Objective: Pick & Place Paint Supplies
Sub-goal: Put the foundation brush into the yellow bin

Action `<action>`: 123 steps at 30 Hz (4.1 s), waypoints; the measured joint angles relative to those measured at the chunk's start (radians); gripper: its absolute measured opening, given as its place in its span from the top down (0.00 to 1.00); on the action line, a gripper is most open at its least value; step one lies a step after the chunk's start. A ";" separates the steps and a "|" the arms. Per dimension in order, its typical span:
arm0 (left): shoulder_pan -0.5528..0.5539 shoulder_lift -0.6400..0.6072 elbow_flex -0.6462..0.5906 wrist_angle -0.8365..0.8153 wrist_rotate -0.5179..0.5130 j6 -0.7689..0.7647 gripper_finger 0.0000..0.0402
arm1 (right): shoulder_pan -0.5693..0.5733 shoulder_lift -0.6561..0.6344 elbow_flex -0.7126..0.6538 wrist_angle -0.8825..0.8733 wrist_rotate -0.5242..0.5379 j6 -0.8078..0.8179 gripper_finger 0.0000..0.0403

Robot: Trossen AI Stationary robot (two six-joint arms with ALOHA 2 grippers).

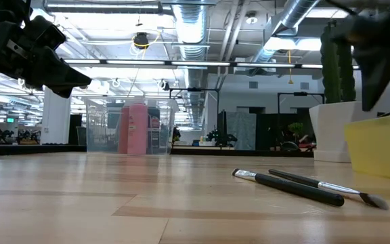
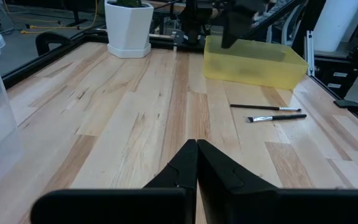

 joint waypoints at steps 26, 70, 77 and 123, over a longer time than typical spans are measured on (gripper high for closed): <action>0.000 0.000 0.000 0.000 0.005 0.000 1.00 | -0.057 0.000 0.102 0.696 0.212 -0.369 0.56; 0.000 0.000 0.000 0.000 0.001 0.000 1.00 | -0.376 0.000 0.757 0.137 -0.643 -2.981 0.56; 0.000 0.000 0.000 0.000 0.002 0.000 1.00 | -0.275 0.073 0.756 -0.046 -0.615 -3.173 0.57; 0.000 0.028 0.000 0.054 0.002 0.000 1.00 | -0.142 0.666 0.678 0.163 -0.561 -3.008 0.71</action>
